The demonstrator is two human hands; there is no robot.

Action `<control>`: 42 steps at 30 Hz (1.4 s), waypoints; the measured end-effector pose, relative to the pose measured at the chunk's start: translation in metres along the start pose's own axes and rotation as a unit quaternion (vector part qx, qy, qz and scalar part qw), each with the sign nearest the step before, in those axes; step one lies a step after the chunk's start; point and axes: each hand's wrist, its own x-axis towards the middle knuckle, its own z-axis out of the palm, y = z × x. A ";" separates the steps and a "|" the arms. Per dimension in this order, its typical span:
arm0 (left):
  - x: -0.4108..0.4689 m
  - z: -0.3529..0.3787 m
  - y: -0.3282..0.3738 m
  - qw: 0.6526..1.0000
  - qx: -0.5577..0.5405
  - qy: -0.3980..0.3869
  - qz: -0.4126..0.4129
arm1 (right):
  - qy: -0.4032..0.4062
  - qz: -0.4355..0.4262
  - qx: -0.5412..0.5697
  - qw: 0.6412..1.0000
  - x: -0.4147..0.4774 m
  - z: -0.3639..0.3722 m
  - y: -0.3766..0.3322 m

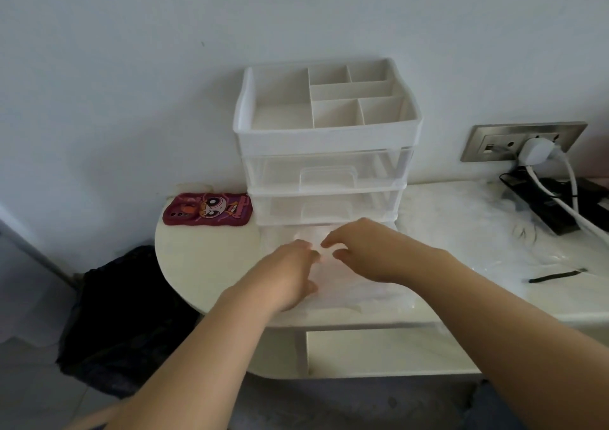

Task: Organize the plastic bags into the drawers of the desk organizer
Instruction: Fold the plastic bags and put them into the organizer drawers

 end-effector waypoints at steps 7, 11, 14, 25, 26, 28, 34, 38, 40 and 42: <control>0.020 0.005 -0.001 0.998 0.011 -0.045 -0.046 | -0.123 -0.005 -0.099 0.987 -0.012 -0.005 -0.004; 0.026 0.007 0.001 0.997 0.012 -0.056 -0.044 | -0.094 0.028 -0.130 0.987 -0.013 -0.010 0.003; 0.027 0.007 0.003 0.997 0.048 -0.041 -0.045 | -0.005 0.006 -0.080 0.997 -0.008 -0.015 0.003; 0.028 0.011 -0.003 0.996 0.039 -0.060 -0.060 | -0.101 0.027 -0.131 0.986 0.003 0.010 0.017; 0.028 0.010 -0.003 0.996 0.031 -0.066 -0.058 | -0.097 0.021 -0.128 0.987 0.002 0.009 0.018; 0.028 0.008 -0.003 0.996 0.018 -0.068 -0.059 | -0.079 0.009 -0.113 0.990 -0.004 0.003 0.018; 0.013 0.002 -0.002 0.999 -0.026 0.017 -0.025 | 0.065 0.011 0.040 0.997 -0.044 -0.036 0.030; -0.006 0.002 0.002 0.996 -0.038 0.078 0.012 | 0.013 0.122 0.008 0.992 -0.087 -0.050 0.059; -0.013 0.003 0.006 0.994 -0.047 0.093 0.031 | -0.063 0.175 -0.029 0.982 -0.101 -0.045 0.076; -0.016 0.005 0.013 0.992 -0.057 0.102 0.052 | -0.089 0.208 -0.065 0.972 -0.111 -0.034 0.090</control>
